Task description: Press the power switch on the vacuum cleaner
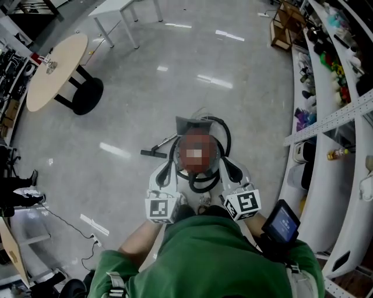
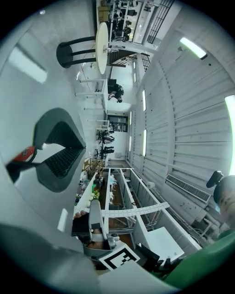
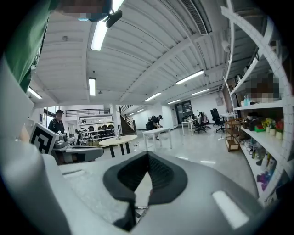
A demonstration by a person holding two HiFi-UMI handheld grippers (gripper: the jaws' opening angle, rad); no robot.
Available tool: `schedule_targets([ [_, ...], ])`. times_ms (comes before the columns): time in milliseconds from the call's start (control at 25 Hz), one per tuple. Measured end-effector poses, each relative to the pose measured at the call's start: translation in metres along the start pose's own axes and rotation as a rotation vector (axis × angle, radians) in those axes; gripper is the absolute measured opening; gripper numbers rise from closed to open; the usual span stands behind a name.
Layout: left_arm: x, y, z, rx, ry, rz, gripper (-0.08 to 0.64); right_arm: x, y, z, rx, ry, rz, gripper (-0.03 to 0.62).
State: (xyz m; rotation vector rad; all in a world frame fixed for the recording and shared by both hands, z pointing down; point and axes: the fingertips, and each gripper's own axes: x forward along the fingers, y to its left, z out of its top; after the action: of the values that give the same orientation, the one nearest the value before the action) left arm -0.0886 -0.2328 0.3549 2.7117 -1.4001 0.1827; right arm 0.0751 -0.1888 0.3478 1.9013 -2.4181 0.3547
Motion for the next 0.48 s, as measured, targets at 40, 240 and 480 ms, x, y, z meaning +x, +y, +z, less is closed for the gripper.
schedule_targets([
  [40, -0.004, -0.002, 0.003, -0.002, -0.010, 0.003, 0.008, -0.002, 0.002, 0.002, -0.002, -0.003, 0.004, 0.000],
  [240, -0.021, -0.008, 0.012, -0.015, -0.042, 0.005, 0.008, -0.014, 0.016, 0.006, -0.019, -0.005, 0.021, 0.000],
  [480, -0.043, -0.014, 0.020, -0.012, -0.071, -0.041, 0.008, -0.035, 0.036, 0.008, -0.038, -0.018, -0.004, 0.000],
])
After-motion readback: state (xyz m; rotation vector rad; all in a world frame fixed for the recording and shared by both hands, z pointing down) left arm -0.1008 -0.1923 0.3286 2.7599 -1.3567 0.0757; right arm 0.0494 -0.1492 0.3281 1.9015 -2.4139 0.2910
